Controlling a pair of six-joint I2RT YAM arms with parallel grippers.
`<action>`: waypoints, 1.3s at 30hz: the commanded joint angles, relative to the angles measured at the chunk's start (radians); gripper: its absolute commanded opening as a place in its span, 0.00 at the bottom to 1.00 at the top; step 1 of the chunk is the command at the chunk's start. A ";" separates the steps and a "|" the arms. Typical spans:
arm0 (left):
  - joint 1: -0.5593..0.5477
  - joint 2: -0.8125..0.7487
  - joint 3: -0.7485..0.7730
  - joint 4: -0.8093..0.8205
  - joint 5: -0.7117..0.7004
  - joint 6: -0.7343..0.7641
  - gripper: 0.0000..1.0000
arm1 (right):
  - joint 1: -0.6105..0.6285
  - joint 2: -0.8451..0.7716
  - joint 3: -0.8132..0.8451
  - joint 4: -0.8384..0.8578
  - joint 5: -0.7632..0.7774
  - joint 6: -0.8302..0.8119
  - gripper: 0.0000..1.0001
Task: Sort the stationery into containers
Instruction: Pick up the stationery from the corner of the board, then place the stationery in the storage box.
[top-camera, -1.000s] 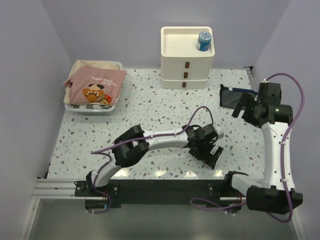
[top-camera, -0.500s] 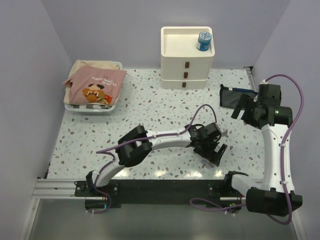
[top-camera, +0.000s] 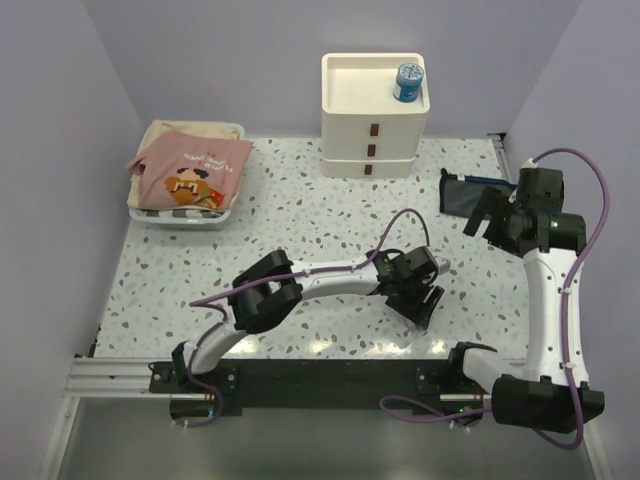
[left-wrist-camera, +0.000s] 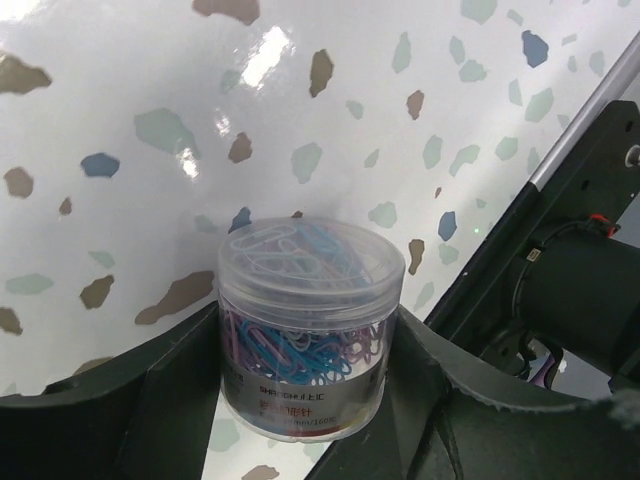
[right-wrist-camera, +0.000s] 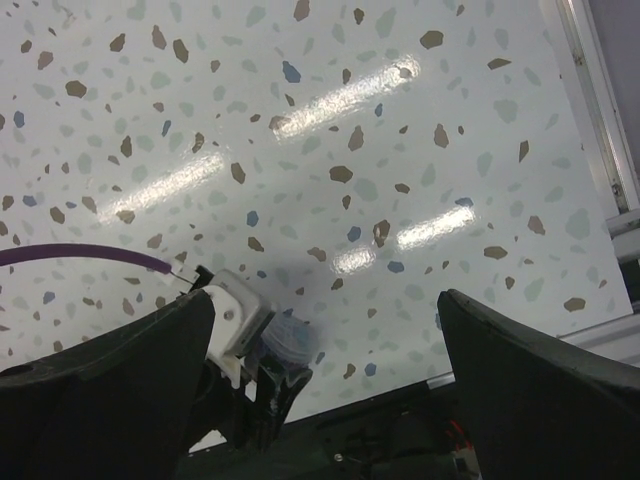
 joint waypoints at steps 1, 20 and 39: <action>0.001 0.176 -0.039 -0.062 0.016 0.094 0.53 | -0.006 -0.045 0.008 0.026 0.020 -0.015 0.99; 0.427 -0.679 -0.299 0.485 0.185 0.820 0.00 | -0.008 -0.130 0.027 0.150 0.042 -0.119 0.98; 0.619 -0.126 0.188 1.260 -0.222 0.799 0.00 | -0.009 0.223 -0.038 0.688 -0.179 -0.034 0.90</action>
